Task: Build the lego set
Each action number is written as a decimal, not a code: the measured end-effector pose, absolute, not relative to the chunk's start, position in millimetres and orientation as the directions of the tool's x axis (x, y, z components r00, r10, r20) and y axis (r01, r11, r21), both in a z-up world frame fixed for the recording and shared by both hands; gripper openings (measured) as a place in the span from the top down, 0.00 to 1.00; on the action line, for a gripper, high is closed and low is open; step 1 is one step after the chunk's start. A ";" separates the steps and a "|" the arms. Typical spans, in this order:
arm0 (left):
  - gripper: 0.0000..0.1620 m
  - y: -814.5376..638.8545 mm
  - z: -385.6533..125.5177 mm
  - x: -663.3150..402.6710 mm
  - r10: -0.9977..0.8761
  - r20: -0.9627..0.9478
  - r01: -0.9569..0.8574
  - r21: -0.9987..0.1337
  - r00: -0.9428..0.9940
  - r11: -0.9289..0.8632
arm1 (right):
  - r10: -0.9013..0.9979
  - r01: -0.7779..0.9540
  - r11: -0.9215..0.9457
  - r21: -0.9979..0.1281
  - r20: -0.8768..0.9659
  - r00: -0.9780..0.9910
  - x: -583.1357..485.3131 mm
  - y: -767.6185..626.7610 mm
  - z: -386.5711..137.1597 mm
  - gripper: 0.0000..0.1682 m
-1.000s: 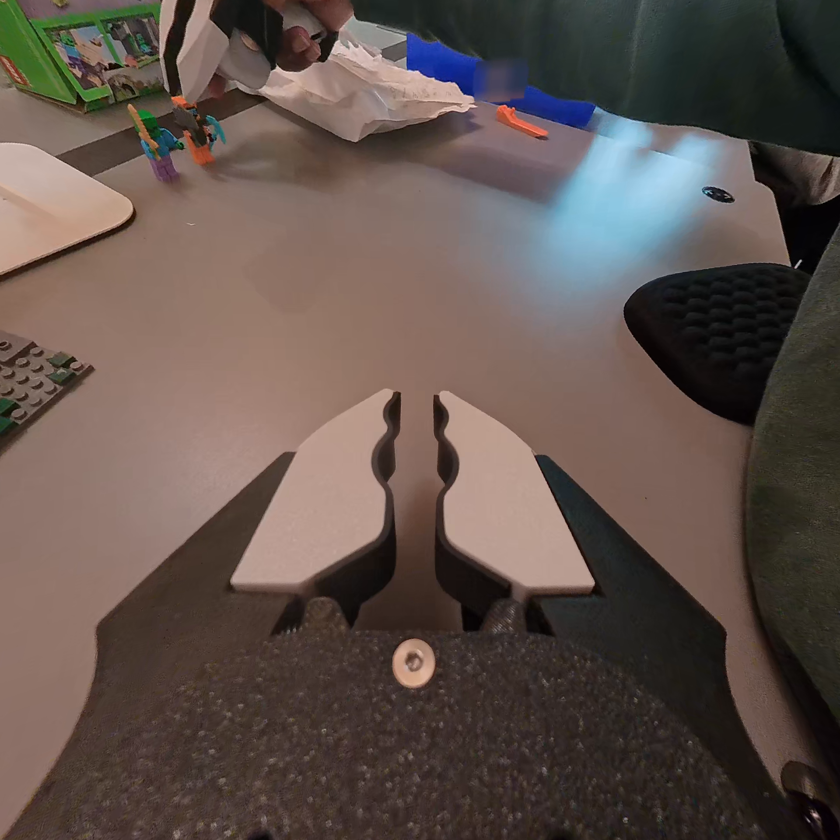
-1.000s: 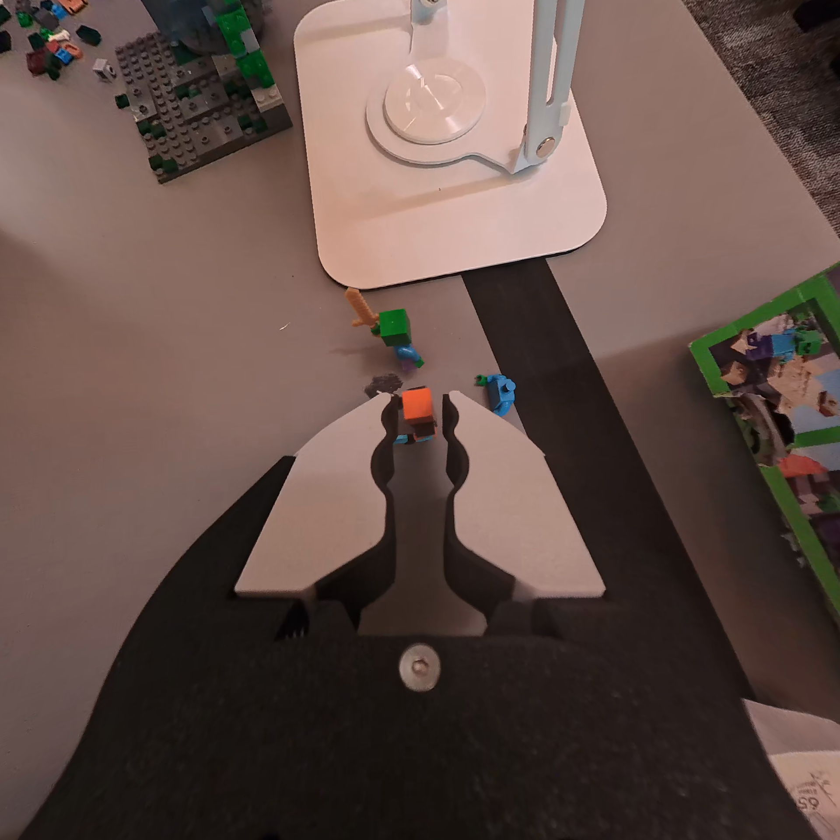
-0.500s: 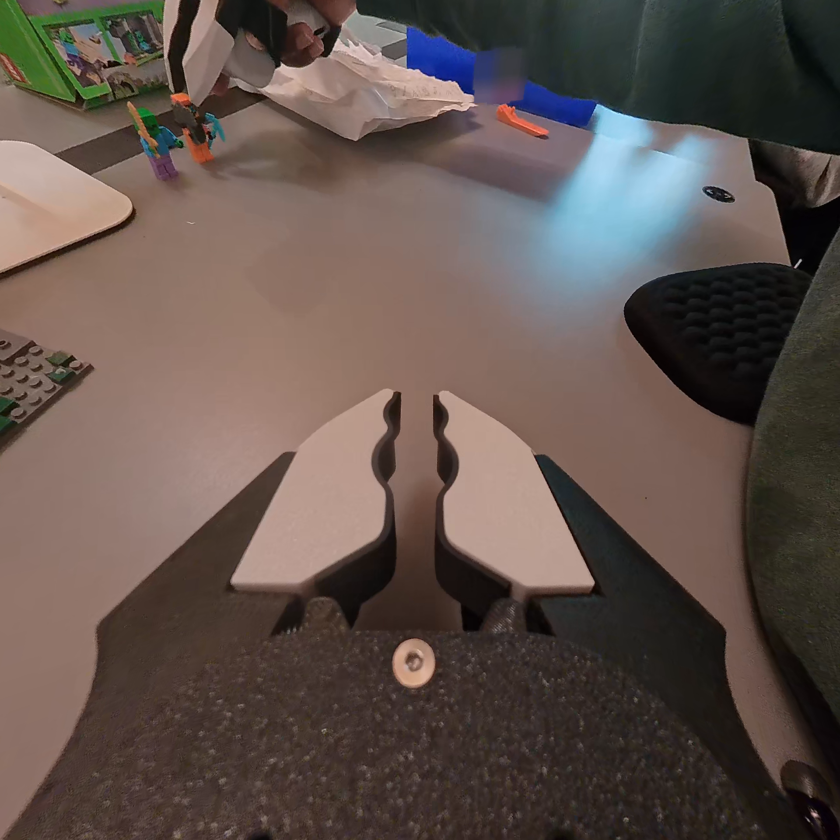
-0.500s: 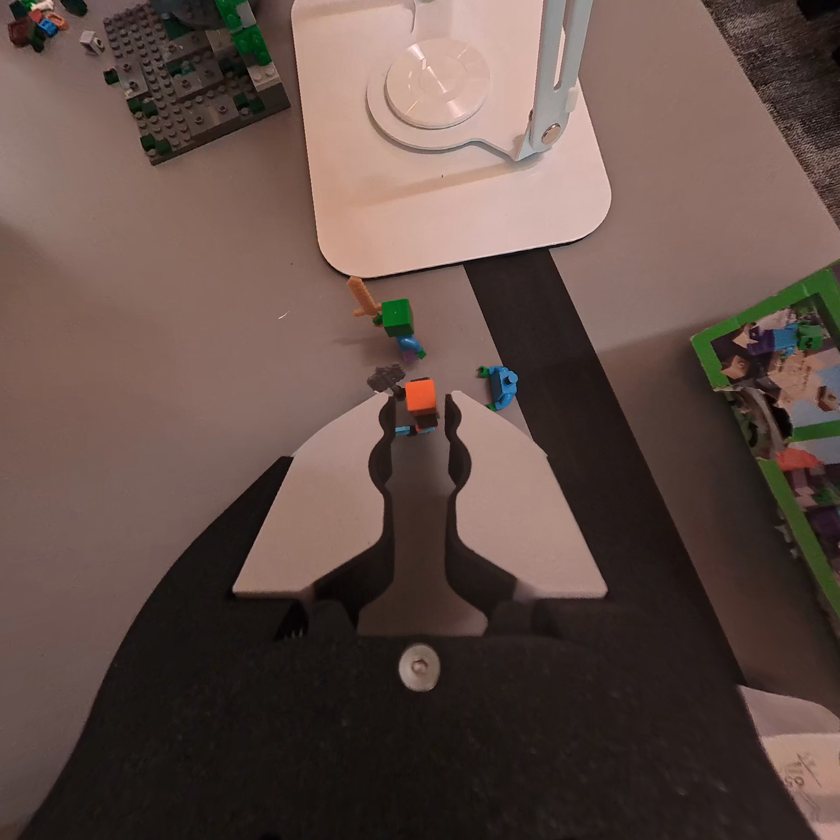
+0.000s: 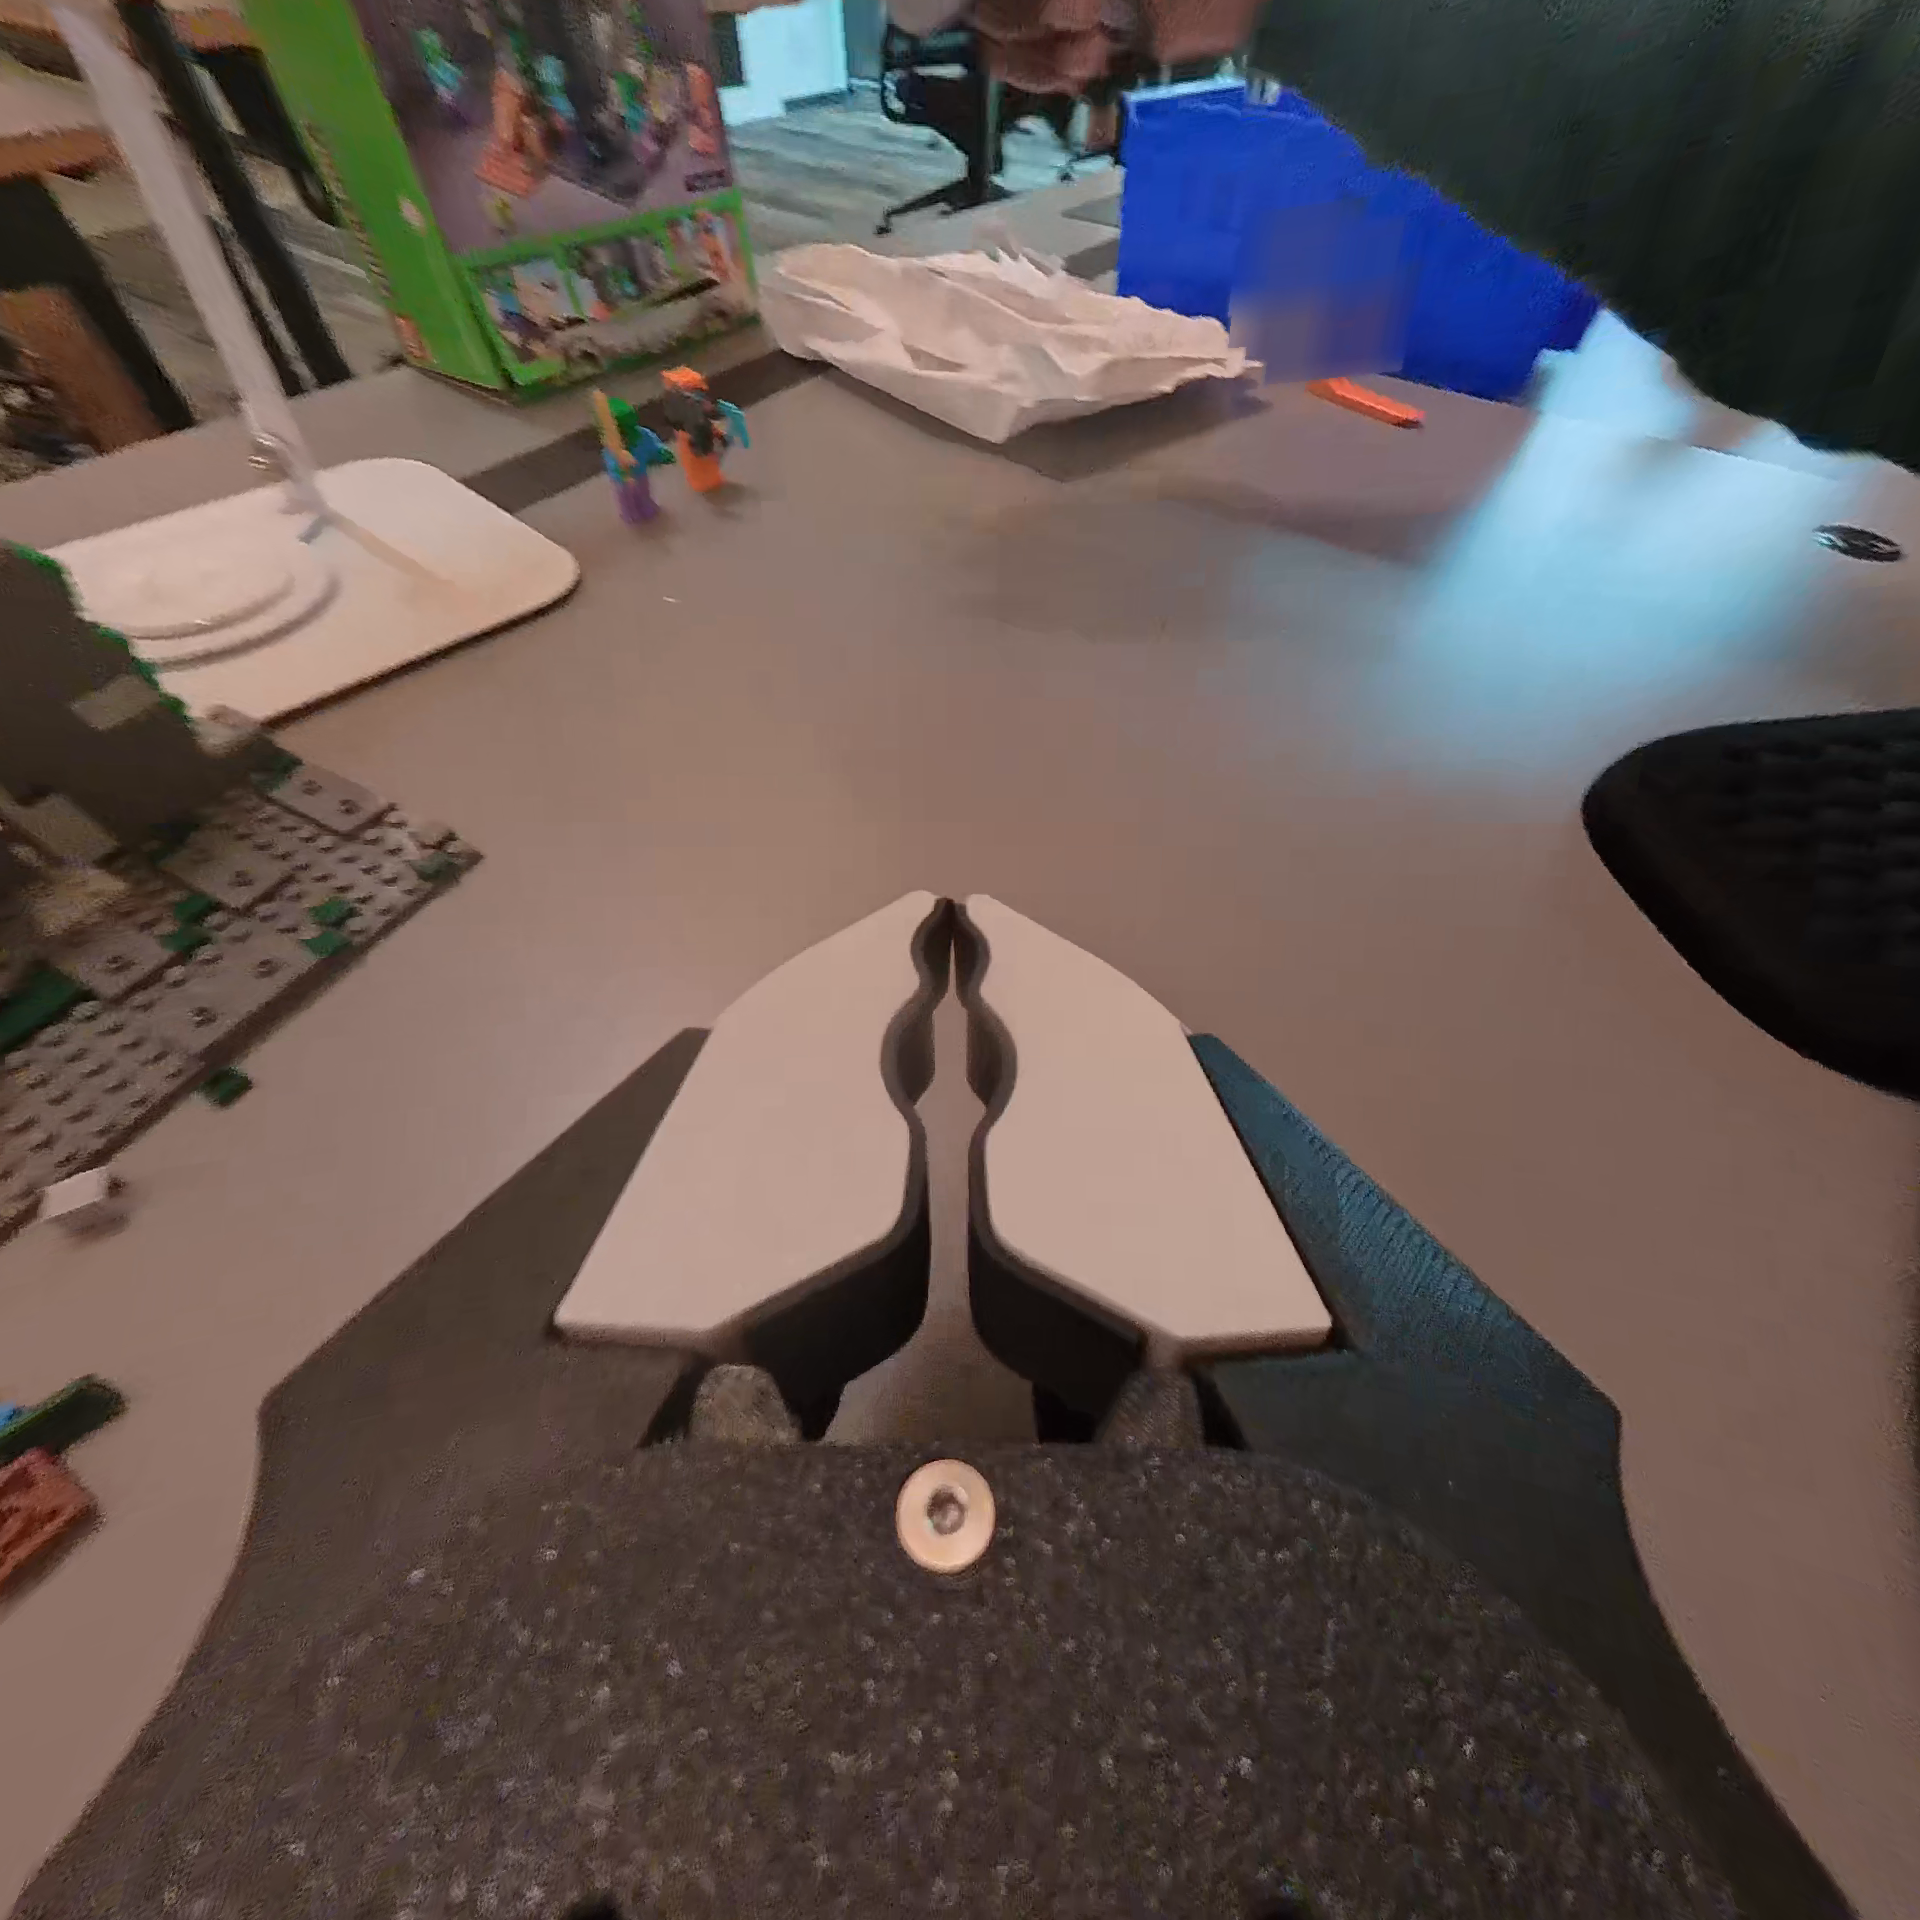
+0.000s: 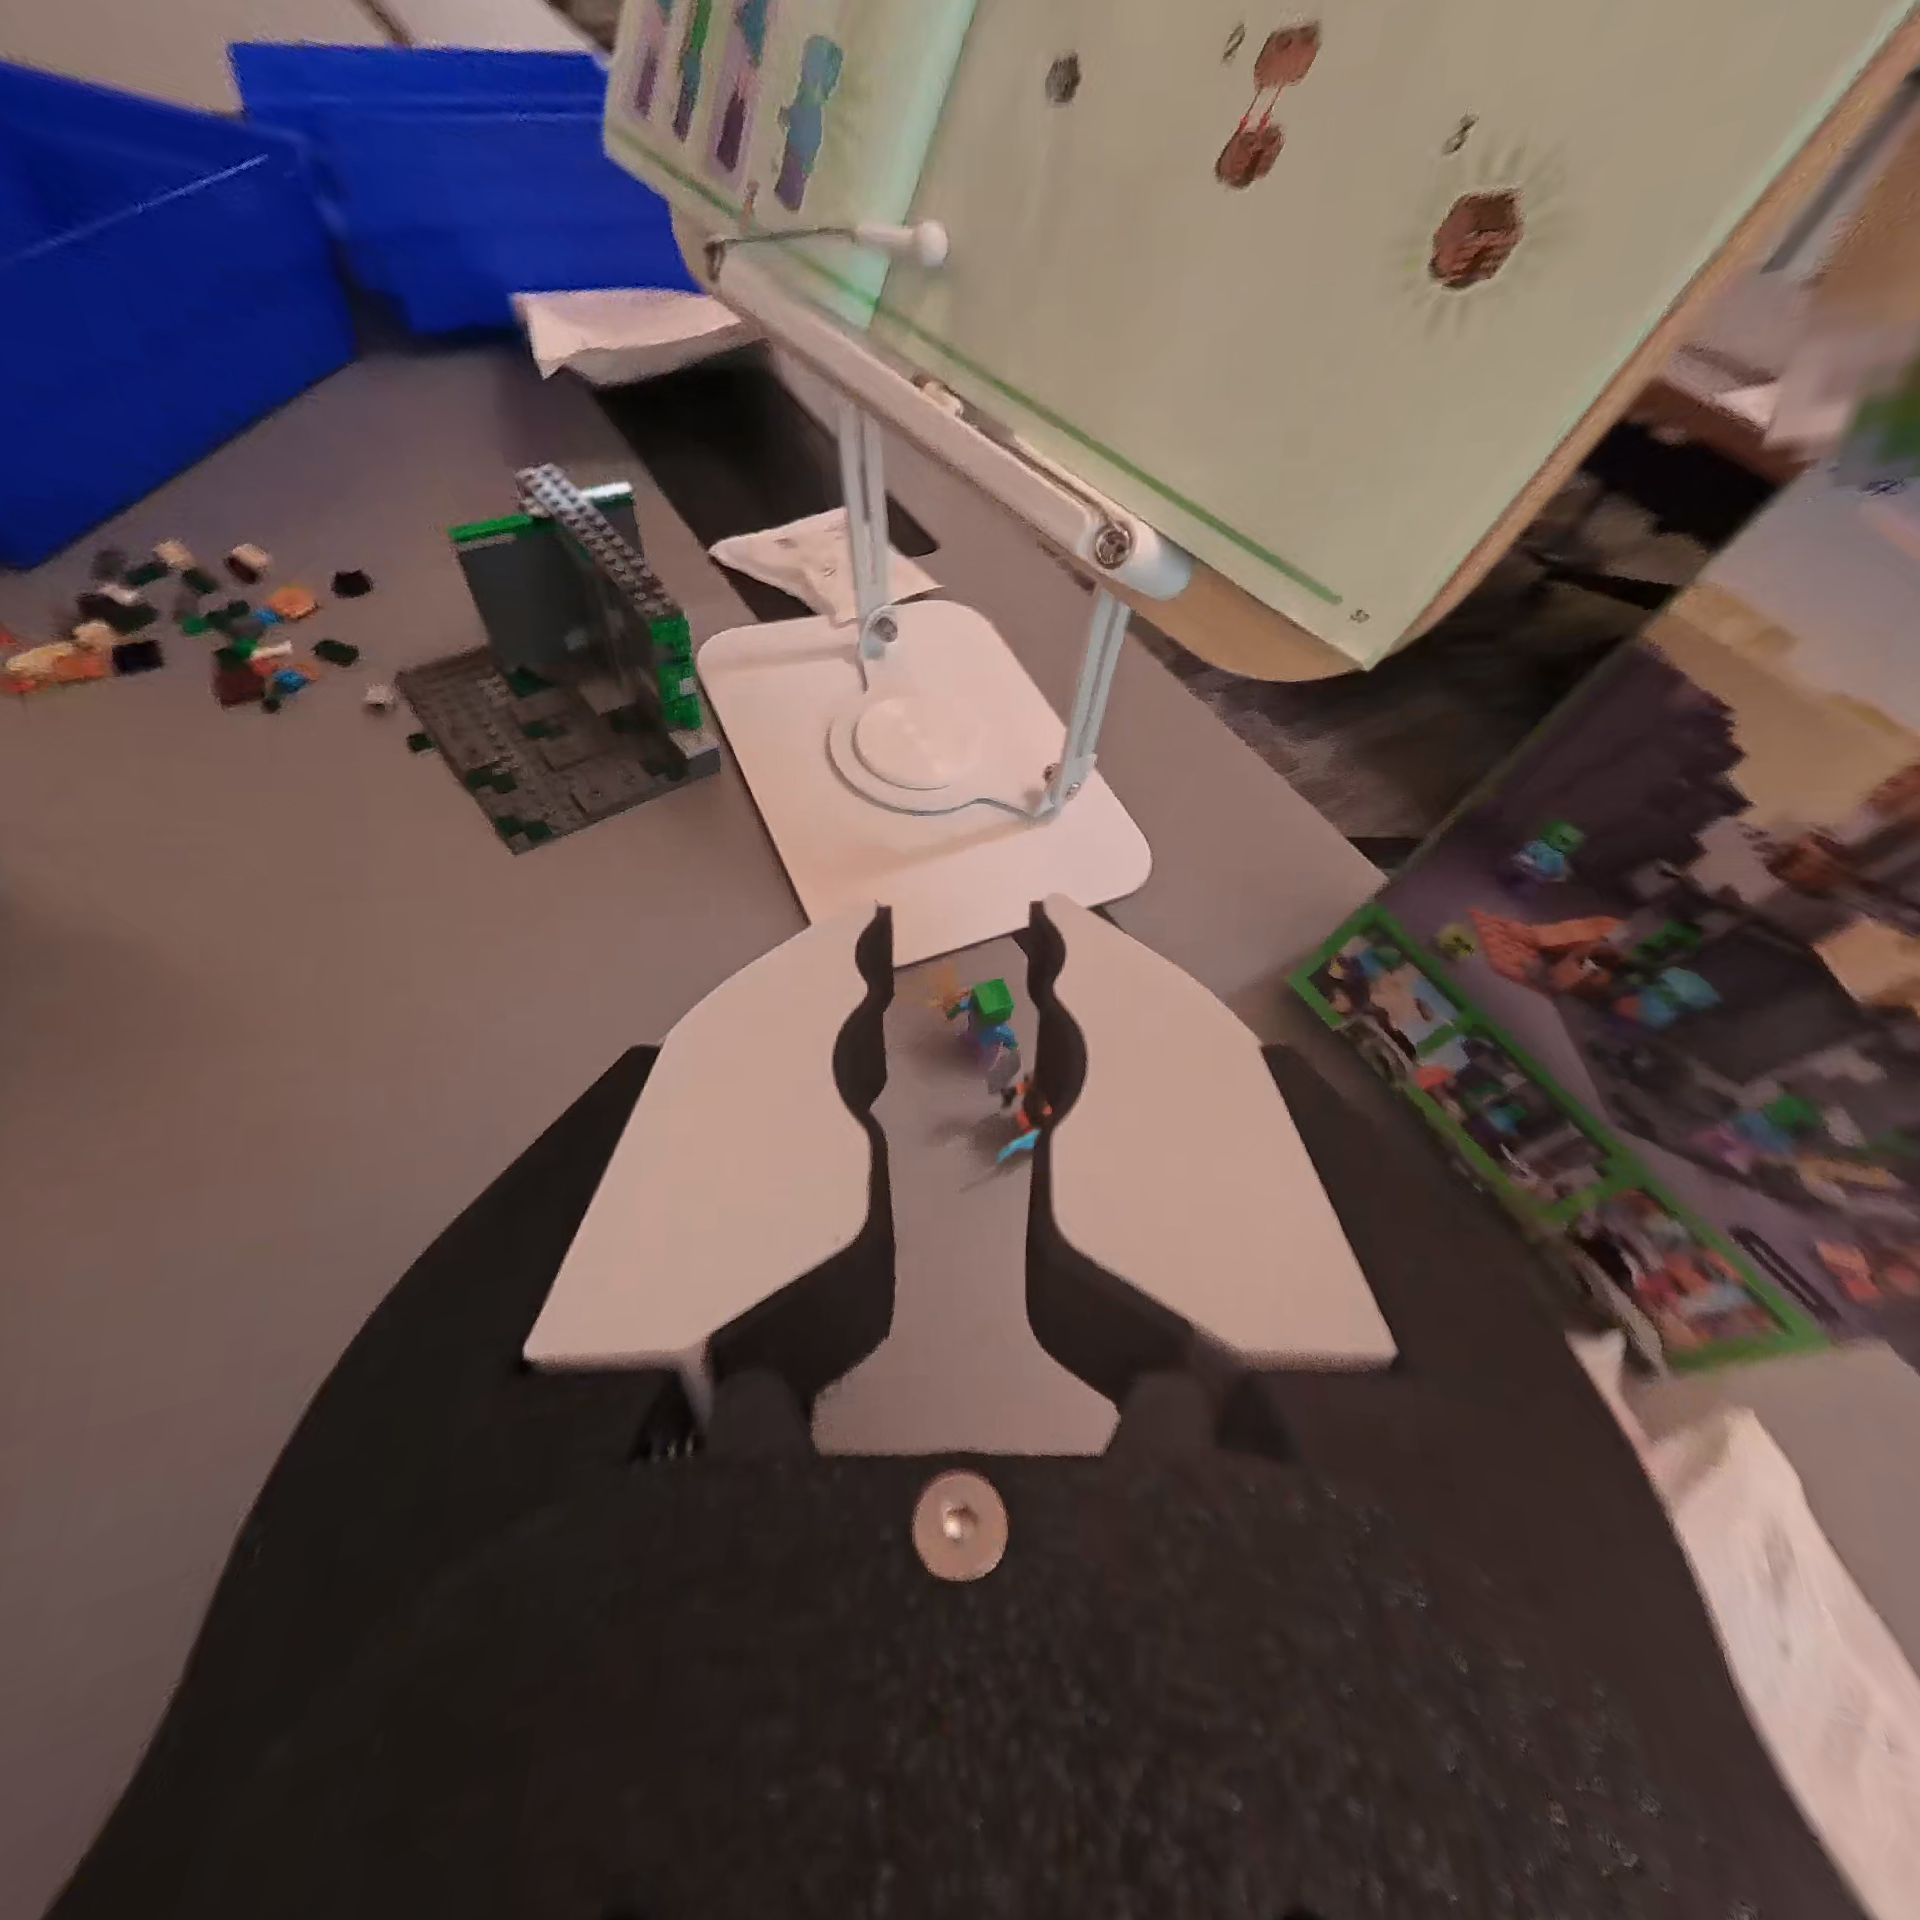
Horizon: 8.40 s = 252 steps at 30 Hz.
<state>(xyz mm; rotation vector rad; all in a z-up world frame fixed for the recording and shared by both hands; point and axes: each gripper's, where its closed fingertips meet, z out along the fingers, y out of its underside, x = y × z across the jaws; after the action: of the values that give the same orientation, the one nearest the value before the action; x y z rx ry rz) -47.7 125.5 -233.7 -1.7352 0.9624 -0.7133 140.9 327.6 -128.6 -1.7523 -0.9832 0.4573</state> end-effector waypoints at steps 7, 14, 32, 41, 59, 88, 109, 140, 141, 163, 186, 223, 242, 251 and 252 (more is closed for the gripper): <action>1.00 146.1 -218.6 -69.2 -0.753 -0.018 -0.232 -0.956 0.658 -0.180 | 0.619 0.360 -0.200 -0.911 0.167 0.767 133.5 237.2 -152.8 0.99; 1.00 161.9 -215.6 -89.5 -0.658 -0.066 -0.236 -0.956 0.751 -0.173 | 0.443 0.151 -0.320 -0.935 -0.007 0.896 118.6 185.3 -189.2 1.00; 1.00 174.6 -203.2 -110.4 -0.509 -0.181 -0.261 -0.961 0.841 -0.089 | 0.196 0.078 -0.297 -0.952 0.020 0.980 124.1 192.4 -220.7 1.00; 1.00 179.8 -201.5 -113.2 -0.477 -0.287 -0.332 -0.943 0.831 -0.012 | 0.324 0.182 -0.254 -0.950 0.094 0.941 99.0 189.3 -226.1 0.97; 1.00 254.8 -168.3 -123.6 -0.343 -0.263 -0.272 -0.962 0.902 0.023 | 0.220 0.103 -0.163 -0.981 0.065 0.973 100.4 262.7 -213.1 1.00; 0.99 297.0 -187.0 -137.1 -0.370 -0.007 -0.047 -0.994 0.929 -0.099 | 0.378 -0.022 -0.130 -0.991 -0.070 0.923 81.3 271.8 -190.6 1.00; 0.97 290.2 -195.4 -114.5 -0.421 0.004 -0.070 -0.985 0.907 -0.161 | 0.413 0.068 -0.158 -0.985 -0.003 0.911 70.0 269.0 -204.2 0.99; 0.96 214.6 -44.0 -127.0 -0.554 -0.219 -0.233 -0.971 0.803 0.046 | 0.424 0.150 -0.192 -0.970 0.056 0.904 61.6 264.8 -221.0 1.00; 0.95 215.9 -40.8 -151.9 -0.531 -0.246 -0.271 -0.962 0.811 0.033 | 0.424 0.150 -0.193 -0.970 0.056 0.904 61.9 264.5 -220.8 1.00; 0.85 230.1 -271.9 -468.8 -0.893 -0.151 -0.902 -0.163 0.423 -0.399 | 0.472 0.156 -0.277 -0.948 0.006 0.882 50.6 258.8 -238.2 1.00; 0.90 236.3 -261.4 -478.6 -0.882 -0.207 -0.904 -0.152 0.424 -0.400 | 0.501 0.159 -0.286 -0.945 -0.006 0.865 43.8 256.1 -238.9 1.00; 0.91 162.1 -115.6 -79.0 -0.871 0.239 0.010 -0.965 0.429 -0.260 | 0.705 0.174 0.025 -0.984 0.141 0.696 -5.5 214.4 -179.9 0.99; 0.91 192.3 -172.7 -42.0 -0.677 0.712 0.377 -0.687 0.184 -0.621 | 0.728 0.195 0.152 -0.969 0.243 0.642 -20.4 197.7 -169.1 0.94; 0.91 189.9 -176.0 -38.5 -0.664 0.733 0.369 -0.664 0.147 -0.651 | 0.780 0.180 0.166 -0.970 0.241 0.578 -36.7 185.0 -171.8 0.94; 0.91 189.8 -176.7 -38.1 -0.660 0.737 0.369 -0.659 0.145 -0.655 | 0.779 0.179 0.169 -0.969 0.243 0.578 -37.4 184.6 -171.5 0.93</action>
<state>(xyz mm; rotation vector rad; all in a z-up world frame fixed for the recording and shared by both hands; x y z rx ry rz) -38.1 189.8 -176.7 -1.6261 0.2857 -1.6294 -37.4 184.6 -171.5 -1.3661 -0.9028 0.5219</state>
